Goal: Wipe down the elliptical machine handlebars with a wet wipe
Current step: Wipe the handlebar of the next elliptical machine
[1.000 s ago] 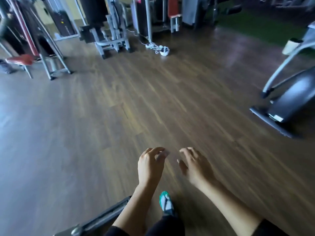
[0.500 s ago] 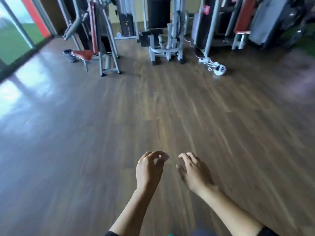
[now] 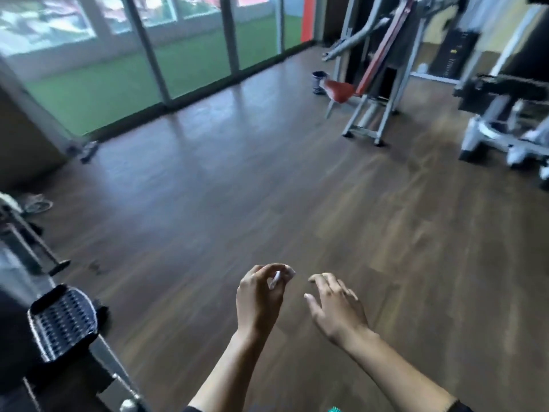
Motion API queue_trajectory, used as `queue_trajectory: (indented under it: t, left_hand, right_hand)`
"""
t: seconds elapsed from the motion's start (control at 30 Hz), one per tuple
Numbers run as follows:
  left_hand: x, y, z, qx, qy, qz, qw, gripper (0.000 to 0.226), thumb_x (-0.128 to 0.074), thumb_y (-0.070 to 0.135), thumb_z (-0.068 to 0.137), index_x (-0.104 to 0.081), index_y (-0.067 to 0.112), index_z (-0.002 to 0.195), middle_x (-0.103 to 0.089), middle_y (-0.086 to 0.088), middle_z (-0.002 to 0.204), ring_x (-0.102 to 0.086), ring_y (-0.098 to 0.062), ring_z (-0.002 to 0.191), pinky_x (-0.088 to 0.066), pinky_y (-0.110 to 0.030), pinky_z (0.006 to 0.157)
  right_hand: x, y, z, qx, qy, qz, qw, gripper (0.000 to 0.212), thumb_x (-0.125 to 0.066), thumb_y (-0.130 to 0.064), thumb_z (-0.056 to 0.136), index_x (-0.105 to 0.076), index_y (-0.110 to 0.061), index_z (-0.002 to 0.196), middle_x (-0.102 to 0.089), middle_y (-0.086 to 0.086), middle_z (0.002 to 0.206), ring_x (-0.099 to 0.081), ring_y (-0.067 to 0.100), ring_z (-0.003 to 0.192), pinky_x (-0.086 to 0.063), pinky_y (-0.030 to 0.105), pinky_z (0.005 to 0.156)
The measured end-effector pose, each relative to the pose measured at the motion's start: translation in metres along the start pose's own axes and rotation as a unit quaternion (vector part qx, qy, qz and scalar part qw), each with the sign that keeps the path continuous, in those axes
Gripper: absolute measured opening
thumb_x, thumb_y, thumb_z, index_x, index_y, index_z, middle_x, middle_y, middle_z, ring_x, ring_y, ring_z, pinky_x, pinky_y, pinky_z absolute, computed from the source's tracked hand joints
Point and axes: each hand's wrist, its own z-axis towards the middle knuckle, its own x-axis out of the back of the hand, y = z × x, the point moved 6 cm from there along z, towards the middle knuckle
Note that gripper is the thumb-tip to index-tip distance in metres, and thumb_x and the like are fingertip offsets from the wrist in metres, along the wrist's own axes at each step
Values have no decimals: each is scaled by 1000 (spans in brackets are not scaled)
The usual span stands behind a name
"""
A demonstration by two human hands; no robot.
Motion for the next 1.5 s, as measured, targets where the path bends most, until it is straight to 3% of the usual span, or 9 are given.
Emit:
queue_trajectory:
  t: [0.13, 0.3, 0.57, 0.87, 1.2, 1.4, 1.5]
  left_hand:
    - [21, -20, 63, 69, 86, 14, 994, 3, -74, 38, 80, -73, 40, 79, -68, 15, 80, -61, 2, 73, -37, -4, 65]
    - [67, -74, 134, 141, 175, 34, 974, 7, -77, 32, 78, -74, 39, 78, -61, 17, 72, -56, 3, 63, -37, -8, 63]
    - [182, -167, 282, 198, 264, 71, 941, 6, -75, 33, 78, -73, 38, 80, -68, 12, 81, -63, -3, 73, -49, -23, 71]
    - [269, -232, 443, 228, 328, 83, 913, 13, -76, 28, 79, -72, 40, 80, -68, 12, 81, -62, -1, 75, -52, -26, 73]
    - [340, -281, 597, 293, 467, 76, 831, 18, -75, 21, 78, -73, 39, 79, -66, 10, 78, -61, -3, 70, -52, -27, 73]
    - [382, -316, 659, 341, 506, 93, 786, 18, -74, 18, 80, -74, 37, 81, -62, 13, 78, -54, 9, 67, -36, 0, 66]
    - [411, -348, 678, 363, 528, 100, 762, 15, -74, 21, 81, -75, 35, 85, -66, 11, 81, -56, 4, 68, -43, -10, 68]
  right_hand:
    - [9, -38, 98, 90, -31, -9, 995, 39, -42, -40, 97, -43, -26, 133, -45, -4, 136, -45, 17, 126, -33, 31, 101]
    - [-17, -117, 197, 183, -73, -13, 980, 40, -43, -40, 96, -42, -26, 133, -45, -5, 136, -45, 17, 125, -35, 31, 100]
    - [-49, -285, 353, 279, -103, -1, 955, 44, -44, -40, 96, -41, -22, 135, -38, -3, 142, -43, 19, 128, -37, 32, 101]
    - [-61, -428, 521, 361, -119, 4, 925, 40, -43, -38, 96, -43, -21, 132, -41, -3, 139, -45, 19, 124, -37, 31, 97]
    - [-68, -578, 692, 511, -151, -30, 846, 39, -42, -37, 97, -44, -19, 131, -43, 0, 135, -47, 23, 119, -39, 34, 95]
    - [-91, -662, 759, 572, -163, -38, 803, 40, -43, -38, 97, -43, -19, 132, -43, 0, 134, -47, 22, 119, -40, 33, 93]
    - [-112, -713, 779, 597, -168, -29, 784, 38, -44, -36, 96, -44, -20, 130, -44, 0, 133, -48, 22, 118, -41, 33, 92]
